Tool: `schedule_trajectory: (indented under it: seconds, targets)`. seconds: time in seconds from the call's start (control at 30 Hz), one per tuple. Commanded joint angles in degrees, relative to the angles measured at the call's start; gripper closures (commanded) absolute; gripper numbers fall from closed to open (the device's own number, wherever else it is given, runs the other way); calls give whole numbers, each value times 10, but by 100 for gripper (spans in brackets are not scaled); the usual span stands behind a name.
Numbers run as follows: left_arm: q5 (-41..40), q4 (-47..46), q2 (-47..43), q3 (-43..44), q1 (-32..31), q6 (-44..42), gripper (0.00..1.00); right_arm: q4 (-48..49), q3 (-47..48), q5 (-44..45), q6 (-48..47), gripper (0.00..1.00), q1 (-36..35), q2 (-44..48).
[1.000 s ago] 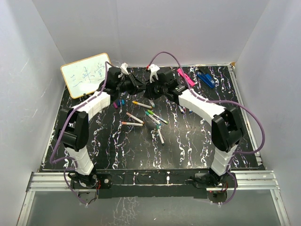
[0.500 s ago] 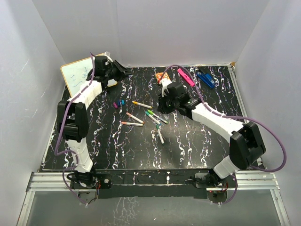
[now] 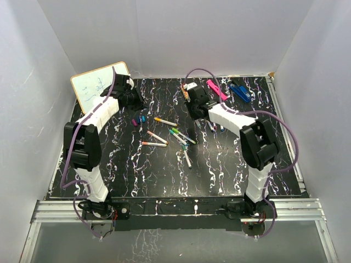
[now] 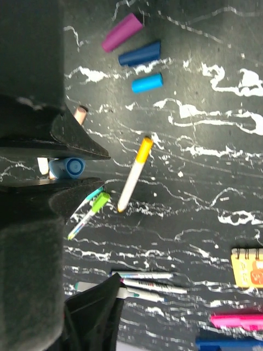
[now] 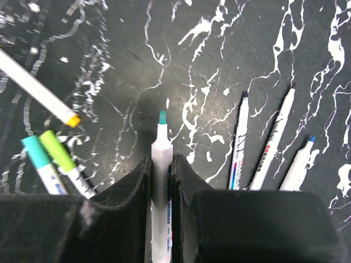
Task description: Open the pen caps
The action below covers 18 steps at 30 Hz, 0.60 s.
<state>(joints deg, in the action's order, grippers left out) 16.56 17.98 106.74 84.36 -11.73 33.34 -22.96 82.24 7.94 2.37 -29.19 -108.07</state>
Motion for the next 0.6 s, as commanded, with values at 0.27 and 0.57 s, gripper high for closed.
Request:
schedule_trajectory:
  seconds: [0.27,0.57]
  targets:
    - [-76,76,-41,-30,19,-76,100,30,28,29,-25,100,29,-55]
    - [-83,80,7,2,26,-90,100,38,45,10,-27,100,43,-88]
